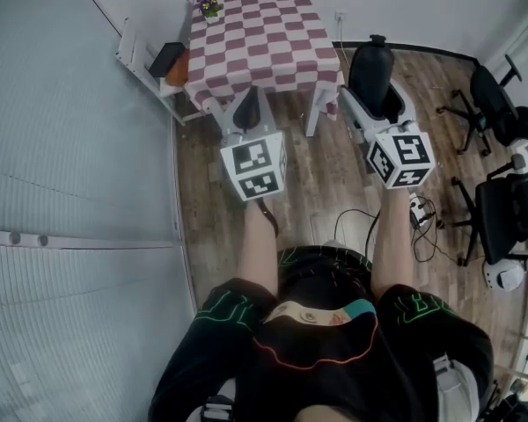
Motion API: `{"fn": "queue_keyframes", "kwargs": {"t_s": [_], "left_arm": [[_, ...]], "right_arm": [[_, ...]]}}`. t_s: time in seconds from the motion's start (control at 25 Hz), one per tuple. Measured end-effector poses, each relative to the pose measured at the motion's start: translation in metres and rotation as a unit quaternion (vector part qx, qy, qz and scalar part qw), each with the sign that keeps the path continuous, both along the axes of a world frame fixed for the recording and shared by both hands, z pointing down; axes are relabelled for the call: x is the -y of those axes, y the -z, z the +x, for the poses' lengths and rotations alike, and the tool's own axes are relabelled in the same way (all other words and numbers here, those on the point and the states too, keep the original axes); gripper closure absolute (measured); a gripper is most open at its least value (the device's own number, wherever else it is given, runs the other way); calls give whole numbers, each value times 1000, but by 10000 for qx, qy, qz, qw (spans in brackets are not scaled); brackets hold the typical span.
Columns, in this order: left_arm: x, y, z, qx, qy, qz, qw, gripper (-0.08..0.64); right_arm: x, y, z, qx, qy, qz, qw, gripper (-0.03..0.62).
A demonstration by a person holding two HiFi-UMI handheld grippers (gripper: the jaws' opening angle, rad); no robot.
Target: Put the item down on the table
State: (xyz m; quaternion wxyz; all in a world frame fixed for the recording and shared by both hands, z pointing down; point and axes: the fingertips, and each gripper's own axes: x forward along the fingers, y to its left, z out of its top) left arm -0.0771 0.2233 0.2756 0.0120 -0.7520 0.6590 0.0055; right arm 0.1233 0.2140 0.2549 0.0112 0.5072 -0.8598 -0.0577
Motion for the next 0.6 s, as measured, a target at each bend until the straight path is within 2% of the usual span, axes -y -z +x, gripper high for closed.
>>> {"fn": "queue_keyframes", "kwargs": {"t_s": [0.32,0.48,0.6], "left_arm": [[1,3,-14,-207,8,13,9998,551],[5,13,-10,-169,-44,185,9997,551],[12,9,-13,-188,-10,144,9997,551]], "right_arm": [[3,7,-14,-125,-3,-15,9999,241],[9,8,-16,-174,6,-18,9998,241],[17,3,-18,-185,44,-55,9998,241]]}}
